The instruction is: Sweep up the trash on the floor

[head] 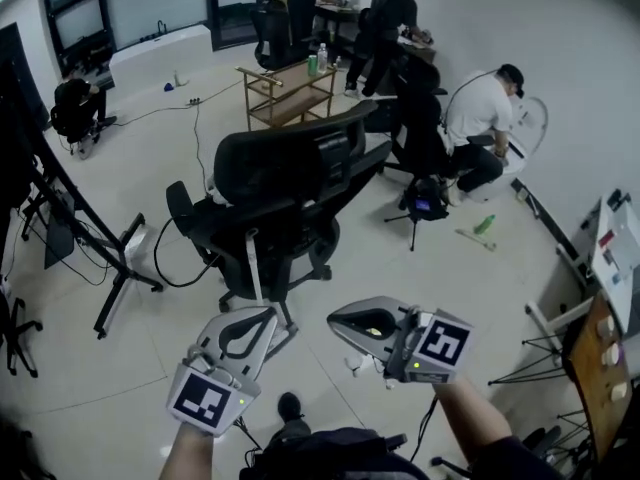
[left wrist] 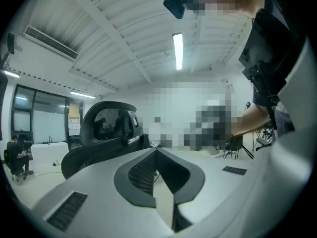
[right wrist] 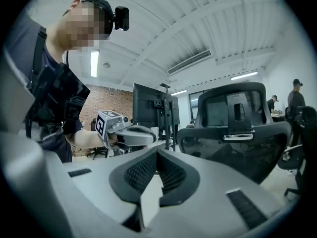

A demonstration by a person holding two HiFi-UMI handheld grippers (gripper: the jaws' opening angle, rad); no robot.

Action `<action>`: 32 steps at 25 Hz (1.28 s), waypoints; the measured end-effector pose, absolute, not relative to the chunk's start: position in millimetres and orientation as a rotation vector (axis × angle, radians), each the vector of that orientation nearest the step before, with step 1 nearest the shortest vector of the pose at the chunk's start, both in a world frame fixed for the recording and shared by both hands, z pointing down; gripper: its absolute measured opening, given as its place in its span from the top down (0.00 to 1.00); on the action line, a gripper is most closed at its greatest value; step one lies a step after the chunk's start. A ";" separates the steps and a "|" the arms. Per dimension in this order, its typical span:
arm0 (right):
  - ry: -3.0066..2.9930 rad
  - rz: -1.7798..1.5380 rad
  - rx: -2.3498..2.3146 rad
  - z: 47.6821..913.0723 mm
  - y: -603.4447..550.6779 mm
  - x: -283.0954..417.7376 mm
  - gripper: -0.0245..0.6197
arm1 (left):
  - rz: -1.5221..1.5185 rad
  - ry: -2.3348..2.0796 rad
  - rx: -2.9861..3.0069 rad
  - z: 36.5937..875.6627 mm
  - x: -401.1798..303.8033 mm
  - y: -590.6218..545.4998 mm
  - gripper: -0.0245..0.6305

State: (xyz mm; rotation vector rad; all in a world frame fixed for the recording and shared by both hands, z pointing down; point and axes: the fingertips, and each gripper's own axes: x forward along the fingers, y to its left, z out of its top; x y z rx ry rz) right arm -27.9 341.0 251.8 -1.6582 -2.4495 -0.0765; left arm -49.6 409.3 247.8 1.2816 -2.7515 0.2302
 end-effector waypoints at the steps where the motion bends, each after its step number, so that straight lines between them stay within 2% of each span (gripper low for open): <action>1: -2.454 -0.077 -1.648 253.7 347.5 -38.7 0.93 | 0.237 -2.748 1.278 250.9 -60.7 417.5 0.96; 7: -2.462 -0.186 -1.588 281.8 381.7 -104.5 0.93 | 0.290 -2.755 1.223 270.5 -112.6 458.5 0.96; 16: -2.437 -0.240 -1.565 342.0 408.0 -181.6 0.92 | 0.311 -2.776 1.114 297.2 -149.6 478.4 0.96; 19: -2.415 -0.213 -1.580 362.2 410.8 -200.2 0.88 | 0.325 -2.781 1.079 302.3 -160.3 474.2 0.96; 24: -2.373 -0.201 -1.584 393.7 425.3 -236.9 0.75 | 0.316 -2.789 0.998 313.8 -181.3 477.7 0.96; 32: -2.368 -0.242 -1.540 433.4 449.9 -275.0 0.63 | 0.301 -2.776 0.904 343.2 -193.9 499.5 0.96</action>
